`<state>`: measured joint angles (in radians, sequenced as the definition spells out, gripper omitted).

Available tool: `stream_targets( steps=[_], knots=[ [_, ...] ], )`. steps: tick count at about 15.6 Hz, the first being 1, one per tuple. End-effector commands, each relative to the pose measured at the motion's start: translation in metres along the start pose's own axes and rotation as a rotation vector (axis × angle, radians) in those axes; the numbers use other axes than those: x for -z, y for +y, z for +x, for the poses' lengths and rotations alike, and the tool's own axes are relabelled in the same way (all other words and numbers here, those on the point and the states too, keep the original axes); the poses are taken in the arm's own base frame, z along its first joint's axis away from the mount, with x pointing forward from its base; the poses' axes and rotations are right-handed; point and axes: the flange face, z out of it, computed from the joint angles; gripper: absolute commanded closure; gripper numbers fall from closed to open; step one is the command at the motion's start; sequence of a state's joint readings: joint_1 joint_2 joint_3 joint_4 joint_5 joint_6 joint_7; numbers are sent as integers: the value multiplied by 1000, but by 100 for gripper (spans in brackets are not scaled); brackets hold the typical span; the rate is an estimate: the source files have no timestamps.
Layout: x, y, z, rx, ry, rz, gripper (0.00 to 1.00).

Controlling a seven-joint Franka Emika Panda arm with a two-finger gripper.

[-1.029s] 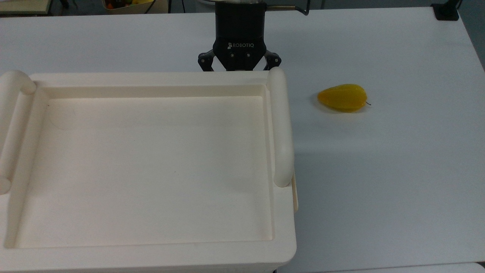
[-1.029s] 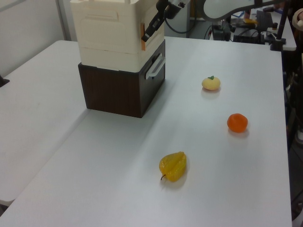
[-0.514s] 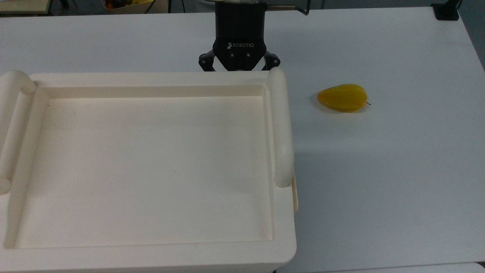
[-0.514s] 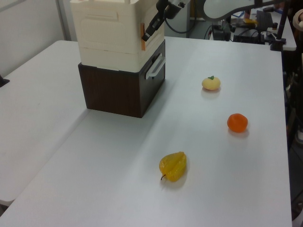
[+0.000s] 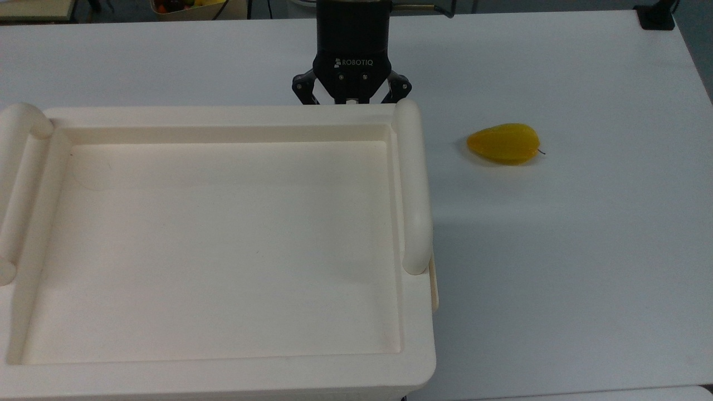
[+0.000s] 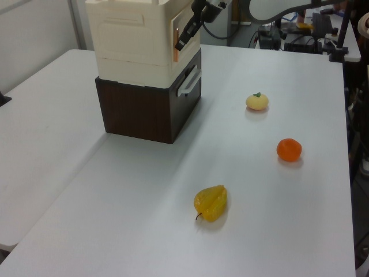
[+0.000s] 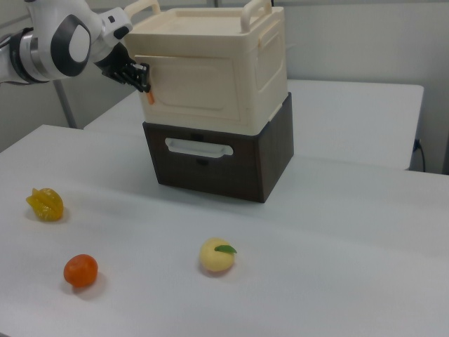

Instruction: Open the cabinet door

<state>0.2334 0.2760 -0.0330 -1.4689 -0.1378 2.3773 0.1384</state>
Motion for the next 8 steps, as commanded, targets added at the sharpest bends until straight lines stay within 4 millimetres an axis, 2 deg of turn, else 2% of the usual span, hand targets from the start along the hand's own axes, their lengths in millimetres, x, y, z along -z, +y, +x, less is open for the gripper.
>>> stream_targets(
  steps=[1,5,6,8],
  knots=[
    [11,-9,-5,3,-39,-6,100],
    [10,-11,-7,5,-55,-4,99],
    [12,-11,-7,4,-63,-5,93],
    [19,-8,-8,-1,-85,-7,68]
  ],
)
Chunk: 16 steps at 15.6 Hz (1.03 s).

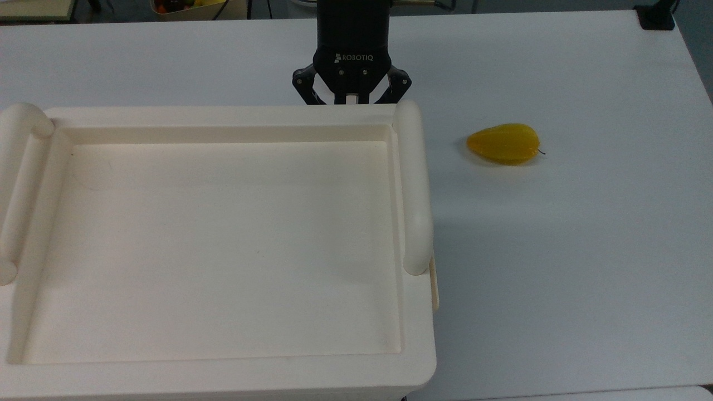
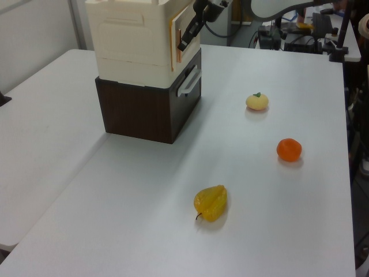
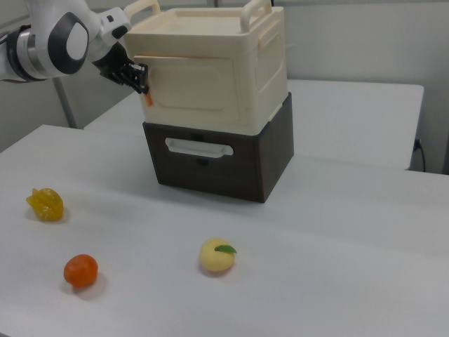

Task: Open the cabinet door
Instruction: 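Swing the door open on its hinge, pulling the handle away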

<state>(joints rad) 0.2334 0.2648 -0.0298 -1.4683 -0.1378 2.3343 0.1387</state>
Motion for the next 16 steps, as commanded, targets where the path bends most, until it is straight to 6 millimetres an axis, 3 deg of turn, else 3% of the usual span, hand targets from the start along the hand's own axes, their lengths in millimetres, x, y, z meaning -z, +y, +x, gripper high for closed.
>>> stream_targets(
  steps=[1,2,6,8,9,14,16],
  knots=[
    [18,-6,-8,-4,-73,-6,63],
    [26,-4,-9,-4,-88,-7,57],
    [49,1,-16,-12,-161,-19,9],
    [63,5,-20,-14,-201,-26,7],
    [71,8,-21,-17,-214,-29,0],
    [111,13,-20,-32,-186,-29,0],
    [118,14,-16,-32,-160,-32,0]
  ],
)
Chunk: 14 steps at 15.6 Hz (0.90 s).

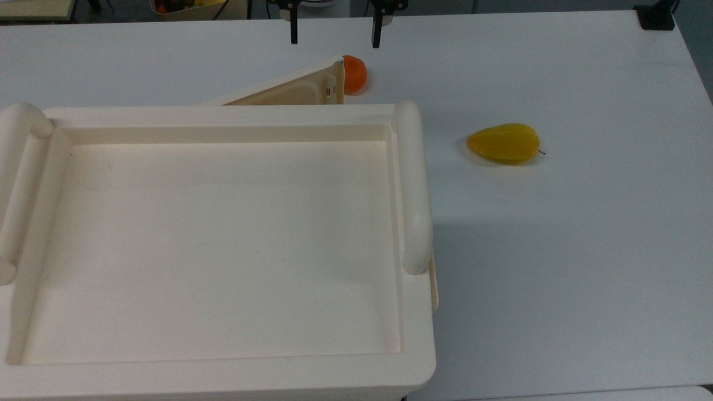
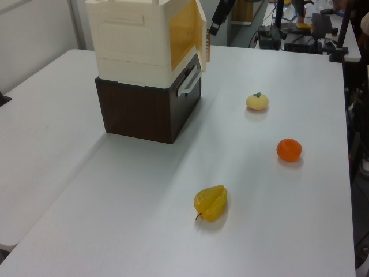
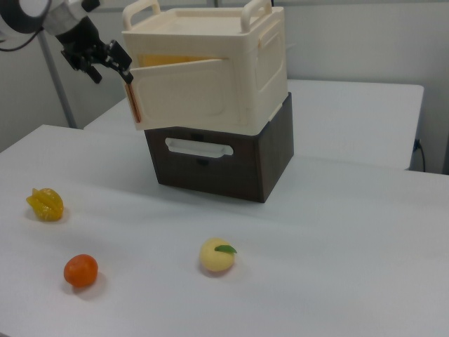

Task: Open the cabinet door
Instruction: 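Swing the door open on its hinge, pulling the handle away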

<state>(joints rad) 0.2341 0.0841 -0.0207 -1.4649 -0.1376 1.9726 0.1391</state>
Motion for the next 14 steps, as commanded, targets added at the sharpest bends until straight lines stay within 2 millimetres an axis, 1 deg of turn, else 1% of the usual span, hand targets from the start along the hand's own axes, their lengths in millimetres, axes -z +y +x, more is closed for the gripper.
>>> stream_targets(
  steps=[1,2,4,5,7,8,10,12,14],
  knots=[
    [30,0,4,-20,46,4,0],
    [35,-1,10,-21,63,8,0],
    [32,-5,20,-21,139,23,0],
    [28,-9,26,-19,178,36,0],
    [15,-15,30,-27,190,41,0],
    [8,-15,31,-35,182,38,0],
    [5,-15,30,-34,175,35,0],
    [-5,-16,27,-27,154,32,0],
    [-11,-15,23,-23,127,24,0]
  ],
)
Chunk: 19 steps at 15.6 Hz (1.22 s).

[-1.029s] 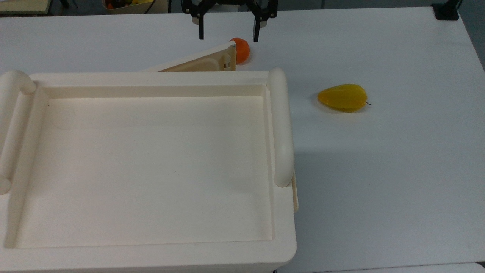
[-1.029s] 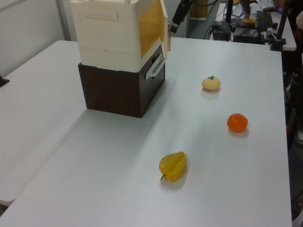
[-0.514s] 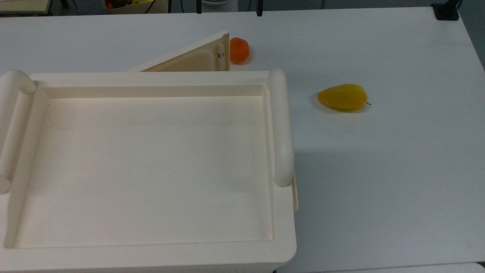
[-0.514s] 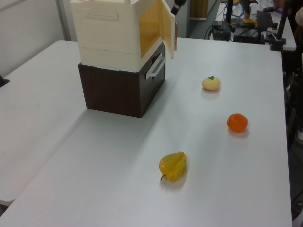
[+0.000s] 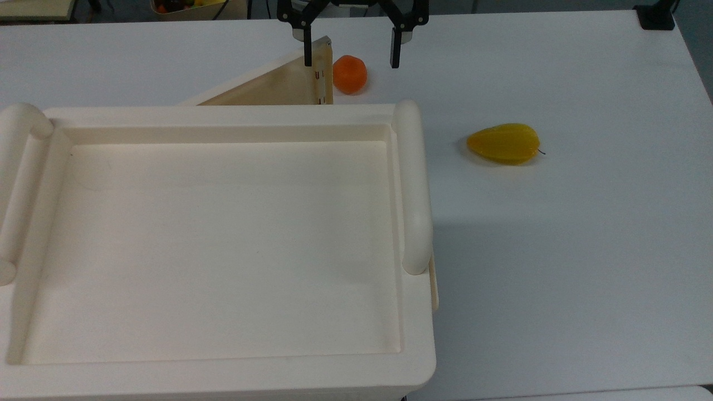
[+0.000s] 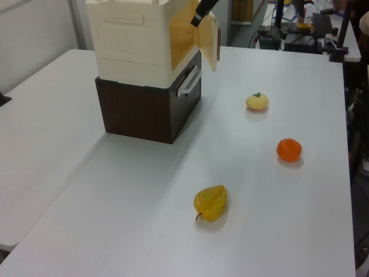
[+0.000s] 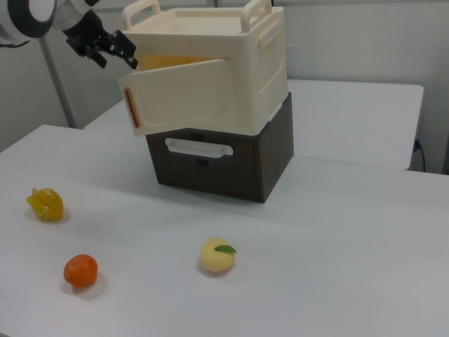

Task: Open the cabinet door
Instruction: 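Release the handle and move the gripper away from the door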

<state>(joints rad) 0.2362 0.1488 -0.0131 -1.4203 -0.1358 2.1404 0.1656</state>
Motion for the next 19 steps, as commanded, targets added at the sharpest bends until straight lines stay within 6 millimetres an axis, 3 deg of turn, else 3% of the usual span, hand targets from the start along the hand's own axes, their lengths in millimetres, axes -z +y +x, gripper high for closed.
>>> stream_targets(
  steps=[1,7,10,14,19],
  knots=[
    [-5,1,-9,-4,-58,-19,0],
    [12,28,-31,0,-249,-70,0],
    [16,31,-42,34,-360,-76,0],
    [3,31,-56,39,-434,-70,0],
    [-22,61,-81,-2,-515,-59,0]
  ],
)
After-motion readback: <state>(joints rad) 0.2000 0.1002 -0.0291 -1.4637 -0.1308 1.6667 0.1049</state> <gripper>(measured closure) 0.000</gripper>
